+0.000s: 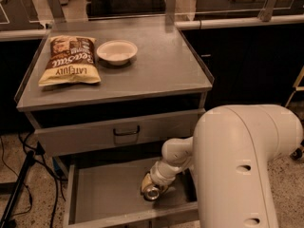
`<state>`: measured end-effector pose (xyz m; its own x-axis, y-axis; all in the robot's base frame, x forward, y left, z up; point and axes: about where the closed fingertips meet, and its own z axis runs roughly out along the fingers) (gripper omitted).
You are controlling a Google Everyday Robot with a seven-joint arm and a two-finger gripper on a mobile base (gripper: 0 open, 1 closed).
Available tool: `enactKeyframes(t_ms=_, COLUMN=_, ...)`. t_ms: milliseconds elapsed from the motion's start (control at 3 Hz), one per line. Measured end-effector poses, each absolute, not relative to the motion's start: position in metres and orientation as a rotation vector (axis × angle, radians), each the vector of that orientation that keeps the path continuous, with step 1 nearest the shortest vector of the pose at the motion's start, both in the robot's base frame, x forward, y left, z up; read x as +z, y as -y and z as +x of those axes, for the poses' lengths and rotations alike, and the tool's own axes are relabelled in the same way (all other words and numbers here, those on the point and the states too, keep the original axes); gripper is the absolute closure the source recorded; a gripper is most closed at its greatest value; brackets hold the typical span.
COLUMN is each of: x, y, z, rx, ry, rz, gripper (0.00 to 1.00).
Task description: Place orange can into middle drawer
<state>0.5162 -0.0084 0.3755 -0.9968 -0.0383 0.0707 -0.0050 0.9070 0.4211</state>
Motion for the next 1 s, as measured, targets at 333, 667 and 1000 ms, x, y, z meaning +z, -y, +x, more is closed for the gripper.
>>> enactKeyframes(t_ms=333, x=0.3707, y=0.0058, z=0.5138, rx=-0.676, ry=2.983, rz=0.019, gripper=1.0)
enactKeyframes(t_ms=667, x=0.3682, y=0.0059, z=0.5083, rx=-0.7, ry=2.966, rz=0.024, gripper=1.0)
enactKeyframes(t_ms=1000, x=0.3681, y=0.006, z=0.5081, rx=-0.7, ry=2.966, rz=0.024, gripper=0.82)
